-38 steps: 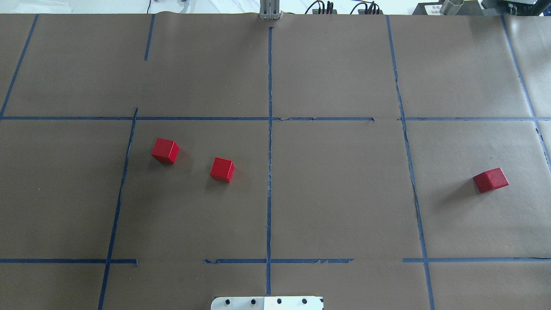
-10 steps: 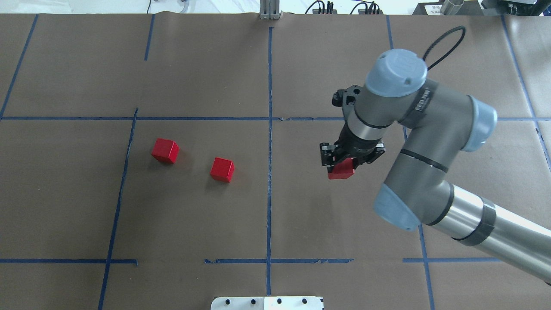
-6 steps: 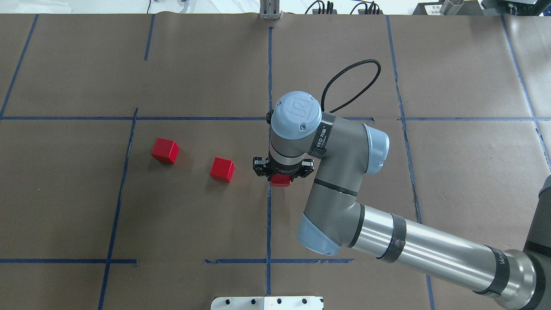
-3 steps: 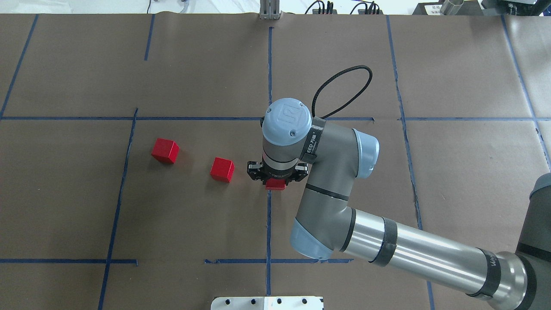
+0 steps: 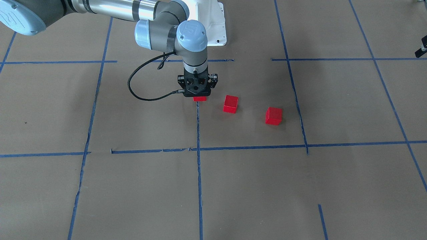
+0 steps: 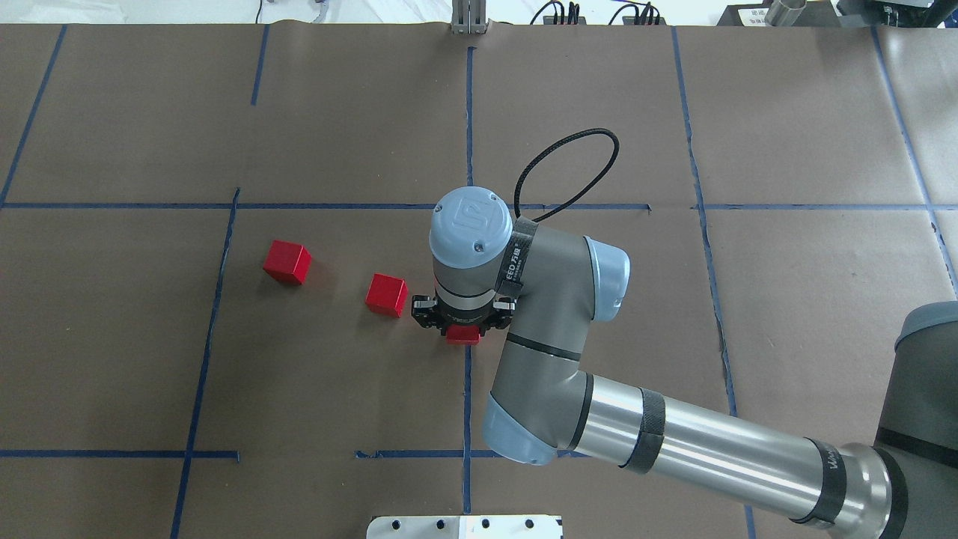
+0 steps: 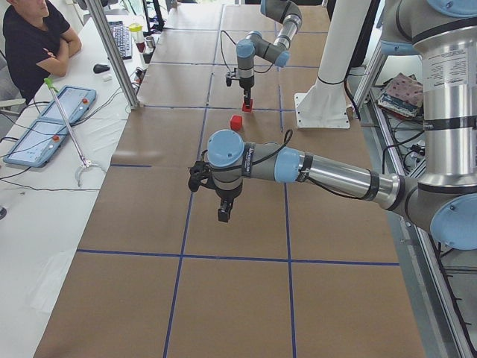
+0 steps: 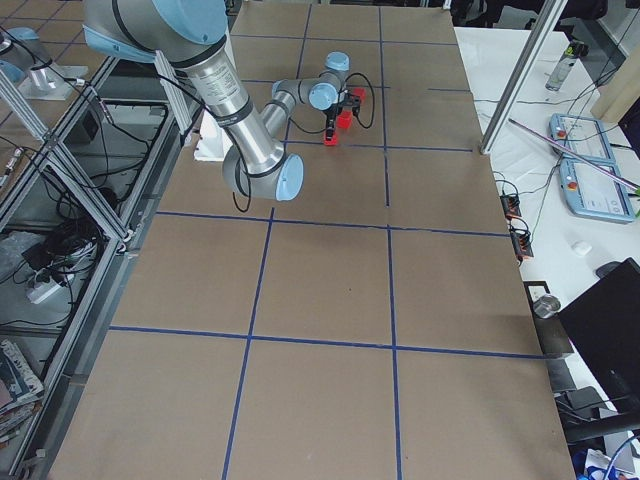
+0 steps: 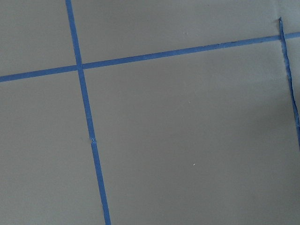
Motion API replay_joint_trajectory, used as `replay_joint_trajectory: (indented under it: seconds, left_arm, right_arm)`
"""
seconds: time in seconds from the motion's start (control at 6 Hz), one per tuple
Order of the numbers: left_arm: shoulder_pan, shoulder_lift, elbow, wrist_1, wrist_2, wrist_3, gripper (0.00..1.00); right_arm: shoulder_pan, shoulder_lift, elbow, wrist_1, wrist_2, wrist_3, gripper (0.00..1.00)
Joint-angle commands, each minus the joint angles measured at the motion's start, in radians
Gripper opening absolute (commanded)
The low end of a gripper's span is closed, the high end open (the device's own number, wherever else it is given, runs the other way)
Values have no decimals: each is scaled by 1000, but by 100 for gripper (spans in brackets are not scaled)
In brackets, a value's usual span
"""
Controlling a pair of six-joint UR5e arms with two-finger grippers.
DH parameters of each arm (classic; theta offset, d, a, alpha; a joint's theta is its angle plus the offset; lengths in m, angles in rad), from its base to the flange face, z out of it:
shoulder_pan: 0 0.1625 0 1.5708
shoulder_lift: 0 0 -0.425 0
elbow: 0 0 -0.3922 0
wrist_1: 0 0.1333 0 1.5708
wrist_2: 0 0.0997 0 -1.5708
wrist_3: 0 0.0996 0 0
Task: Form red blocks into L shape at center
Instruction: 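Lower the cube at the center and open the right gripper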
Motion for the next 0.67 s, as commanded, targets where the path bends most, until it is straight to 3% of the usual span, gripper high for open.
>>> replay_joint_trajectory:
  seconds: [0.0,0.33,0.5]
  left_arm:
    - [0,0,-2,0,-1,0,100]
    - [0,2,-2,0,-13,0,100]
    - [0,2,-2,0,-22,0,100]
  right_arm:
    - [-4,-2,0,-3,3,-4,6]
    - [-4,-2,0,-7,3,-4,7]
    - [-4,-3,-2,-8,2,-4,69]
